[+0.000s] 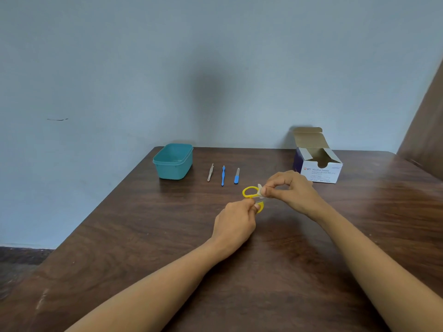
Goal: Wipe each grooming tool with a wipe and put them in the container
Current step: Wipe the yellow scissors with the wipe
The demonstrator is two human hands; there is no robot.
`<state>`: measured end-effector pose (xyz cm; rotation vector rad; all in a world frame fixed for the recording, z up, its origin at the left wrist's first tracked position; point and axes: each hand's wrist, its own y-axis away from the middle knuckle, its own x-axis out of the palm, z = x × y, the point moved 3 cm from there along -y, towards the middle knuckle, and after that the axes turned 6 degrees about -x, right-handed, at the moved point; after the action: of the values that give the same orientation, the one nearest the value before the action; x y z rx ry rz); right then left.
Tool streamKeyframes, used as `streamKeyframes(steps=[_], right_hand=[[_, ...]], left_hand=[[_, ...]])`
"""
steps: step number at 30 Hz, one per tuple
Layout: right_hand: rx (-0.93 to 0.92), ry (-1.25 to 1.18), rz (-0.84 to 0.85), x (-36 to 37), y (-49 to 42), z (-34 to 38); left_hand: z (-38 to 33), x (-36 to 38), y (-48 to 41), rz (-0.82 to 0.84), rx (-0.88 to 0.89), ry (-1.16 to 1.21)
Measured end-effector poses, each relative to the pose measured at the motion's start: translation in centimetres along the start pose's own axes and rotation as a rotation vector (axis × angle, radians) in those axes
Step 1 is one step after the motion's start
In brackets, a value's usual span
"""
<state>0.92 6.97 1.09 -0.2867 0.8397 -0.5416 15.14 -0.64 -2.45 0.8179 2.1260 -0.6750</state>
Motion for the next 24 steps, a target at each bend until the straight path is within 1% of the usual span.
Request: streamKeyframes(steps=[5,11,14,20,24], right_hand=[[0.097,-0.083,0.042,-0.3,0.0,-0.5],[0.108,-0.06,-0.013,0.2,-0.1,-0.3],[0.093,-0.047,-0.01,0.2,-0.4,-0.4],[-0.033,0.147,-0.032,-0.1,-0.3,0.0],[-0.068,0.302,-0.027,-1.0,0.0,0.1]], left_hand=[[0.0,-0.1,0.1,0.001,-0.004,0.025],[-0.2,0.0,0.1,0.019,0.003,-0.032],[-0.3,-0.1,0.2,0.015,0.007,-0.026],[-0.2,-0.1,0.2,0.005,0.001,0.007],[-0.1,-0.1,0.2,-0.003,-0.011,0.026]])
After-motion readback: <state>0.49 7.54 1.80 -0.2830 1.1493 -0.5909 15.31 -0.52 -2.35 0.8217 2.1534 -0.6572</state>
